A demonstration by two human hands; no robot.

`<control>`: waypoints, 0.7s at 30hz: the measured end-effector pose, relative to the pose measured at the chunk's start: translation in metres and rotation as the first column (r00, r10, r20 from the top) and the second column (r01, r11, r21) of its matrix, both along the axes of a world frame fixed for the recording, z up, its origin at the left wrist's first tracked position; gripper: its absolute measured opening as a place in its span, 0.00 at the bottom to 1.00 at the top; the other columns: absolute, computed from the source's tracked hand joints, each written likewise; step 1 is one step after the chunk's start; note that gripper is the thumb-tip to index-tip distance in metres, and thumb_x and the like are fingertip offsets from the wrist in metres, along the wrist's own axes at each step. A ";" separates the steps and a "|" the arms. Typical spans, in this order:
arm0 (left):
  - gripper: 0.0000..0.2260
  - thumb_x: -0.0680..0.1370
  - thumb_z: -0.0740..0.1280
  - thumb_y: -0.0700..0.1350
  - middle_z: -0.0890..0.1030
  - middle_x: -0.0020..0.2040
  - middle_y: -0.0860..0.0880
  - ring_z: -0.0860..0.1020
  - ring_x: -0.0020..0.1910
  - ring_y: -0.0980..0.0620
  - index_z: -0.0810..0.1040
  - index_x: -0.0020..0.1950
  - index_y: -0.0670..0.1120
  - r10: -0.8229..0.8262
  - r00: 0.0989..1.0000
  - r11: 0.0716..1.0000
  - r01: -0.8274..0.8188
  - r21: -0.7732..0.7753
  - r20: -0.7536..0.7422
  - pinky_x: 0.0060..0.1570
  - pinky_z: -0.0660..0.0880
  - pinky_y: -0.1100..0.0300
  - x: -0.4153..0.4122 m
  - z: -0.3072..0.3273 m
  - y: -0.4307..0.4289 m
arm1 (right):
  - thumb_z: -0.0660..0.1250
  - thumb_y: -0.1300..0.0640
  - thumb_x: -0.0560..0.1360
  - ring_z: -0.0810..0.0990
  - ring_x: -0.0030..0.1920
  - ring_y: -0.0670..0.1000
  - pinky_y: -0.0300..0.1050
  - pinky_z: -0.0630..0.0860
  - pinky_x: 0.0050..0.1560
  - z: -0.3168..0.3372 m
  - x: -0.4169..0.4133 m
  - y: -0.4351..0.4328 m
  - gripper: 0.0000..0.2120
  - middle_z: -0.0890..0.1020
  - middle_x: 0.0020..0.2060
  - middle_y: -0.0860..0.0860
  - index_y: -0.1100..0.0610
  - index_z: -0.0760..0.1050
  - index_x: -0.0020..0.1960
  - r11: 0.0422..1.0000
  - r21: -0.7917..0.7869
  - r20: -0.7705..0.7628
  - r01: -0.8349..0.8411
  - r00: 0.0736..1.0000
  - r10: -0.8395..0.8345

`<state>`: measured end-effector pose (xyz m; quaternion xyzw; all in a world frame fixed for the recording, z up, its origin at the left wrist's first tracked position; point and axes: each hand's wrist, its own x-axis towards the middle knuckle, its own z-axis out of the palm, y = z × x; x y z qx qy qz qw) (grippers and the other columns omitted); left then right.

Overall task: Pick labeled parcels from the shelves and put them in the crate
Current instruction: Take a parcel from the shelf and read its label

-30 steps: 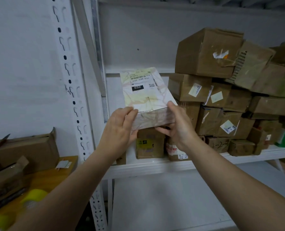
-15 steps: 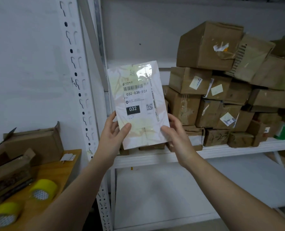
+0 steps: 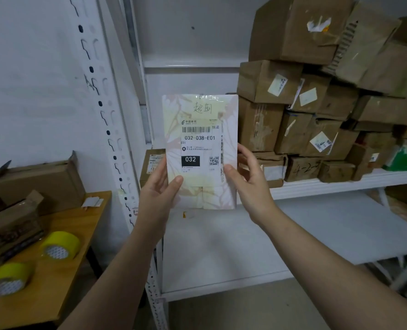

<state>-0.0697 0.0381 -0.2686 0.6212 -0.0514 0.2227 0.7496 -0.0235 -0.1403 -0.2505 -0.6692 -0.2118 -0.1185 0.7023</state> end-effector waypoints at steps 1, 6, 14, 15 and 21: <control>0.26 0.77 0.64 0.33 0.79 0.63 0.49 0.77 0.61 0.50 0.66 0.73 0.49 -0.001 1.000 1.000 0.001 0.001 0.005 0.56 0.77 0.55 0.000 0.000 -0.001 | 0.65 0.61 0.78 0.76 0.55 0.38 0.34 0.77 0.53 0.000 0.000 0.000 0.22 0.73 0.58 0.38 0.47 0.65 0.69 1.000 0.004 0.000 -0.002 1.000 0.002; 0.25 0.78 0.64 0.36 0.79 0.62 0.50 0.78 0.60 0.49 0.65 0.73 0.49 0.034 0.999 0.999 -0.035 0.021 0.021 0.56 0.77 0.47 0.000 -0.002 -0.009 | 0.66 0.60 0.77 0.74 0.58 0.36 0.34 0.74 0.58 -0.006 0.000 -0.005 0.27 0.71 0.65 0.47 0.48 0.62 0.72 0.997 -0.069 0.042 0.034 0.999 -0.031; 0.29 0.71 0.69 0.51 0.74 0.63 0.50 0.77 0.59 0.54 0.63 0.70 0.51 0.098 0.995 0.977 -0.101 0.188 0.024 0.51 0.80 0.48 0.006 -0.029 -0.052 | 0.68 0.55 0.70 0.70 0.65 0.42 0.39 0.71 0.63 -0.034 -0.007 -0.035 0.32 0.67 0.68 0.52 0.37 0.58 0.67 0.976 -0.157 0.080 0.153 0.987 -0.141; 0.28 0.71 0.70 0.52 0.73 0.64 0.51 0.76 0.59 0.55 0.63 0.69 0.54 0.078 0.997 0.975 -0.078 0.206 0.006 0.52 0.79 0.48 0.008 -0.035 -0.058 | 0.68 0.56 0.70 0.71 0.65 0.43 0.39 0.72 0.62 -0.040 -0.008 -0.043 0.31 0.67 0.68 0.52 0.38 0.59 0.66 0.975 -0.139 0.058 0.171 0.985 -0.164; 0.30 0.71 0.73 0.46 0.73 0.62 0.57 0.76 0.57 0.63 0.62 0.68 0.55 -0.100 0.989 0.966 0.122 0.227 -0.107 0.50 0.77 0.65 0.017 -0.065 -0.112 | 0.68 0.57 0.68 0.71 0.64 0.44 0.34 0.71 0.60 -0.078 -0.021 -0.101 0.32 0.67 0.68 0.55 0.46 0.58 0.68 0.936 -0.161 -0.061 0.312 0.944 -0.325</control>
